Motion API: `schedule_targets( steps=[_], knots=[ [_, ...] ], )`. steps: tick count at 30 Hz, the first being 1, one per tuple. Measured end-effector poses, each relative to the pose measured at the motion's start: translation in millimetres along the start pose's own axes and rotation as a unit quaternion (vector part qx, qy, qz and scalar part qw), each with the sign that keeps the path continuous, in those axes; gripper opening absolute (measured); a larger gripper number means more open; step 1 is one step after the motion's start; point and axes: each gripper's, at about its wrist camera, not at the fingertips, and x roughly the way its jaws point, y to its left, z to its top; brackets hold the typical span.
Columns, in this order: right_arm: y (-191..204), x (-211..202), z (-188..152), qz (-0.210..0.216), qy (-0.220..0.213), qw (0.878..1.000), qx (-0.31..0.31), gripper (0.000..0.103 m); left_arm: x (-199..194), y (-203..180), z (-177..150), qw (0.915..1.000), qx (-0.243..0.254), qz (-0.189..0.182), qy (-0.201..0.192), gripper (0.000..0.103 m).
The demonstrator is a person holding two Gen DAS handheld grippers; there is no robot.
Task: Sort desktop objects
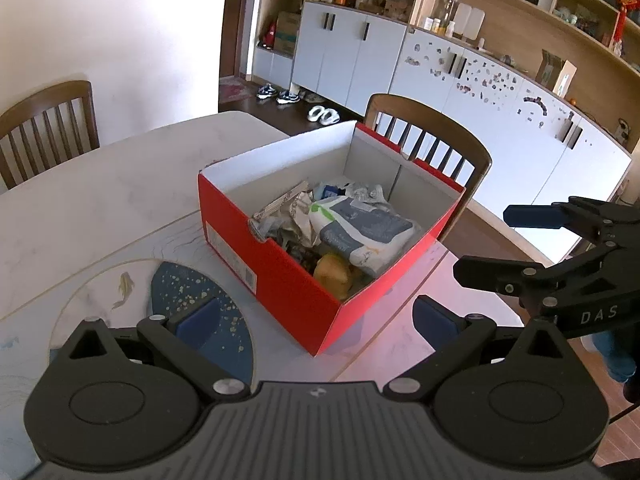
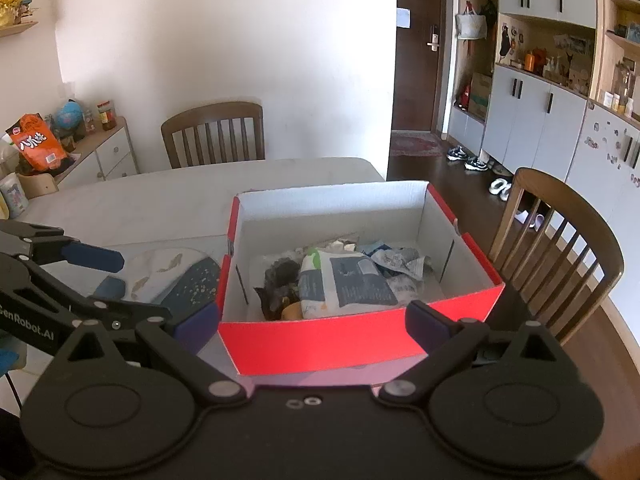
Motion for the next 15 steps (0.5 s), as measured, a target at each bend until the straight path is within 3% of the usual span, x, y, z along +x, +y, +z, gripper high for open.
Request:
schedule_targets(
  steps=[15],
  knots=[
    [1.9,-4.7,-0.8,-0.011,-0.006,1.0,0.009,0.1,-6.0,-3.2,-4.1,0.9995,0.025,0.016,-0.003,0.103]
  ],
)
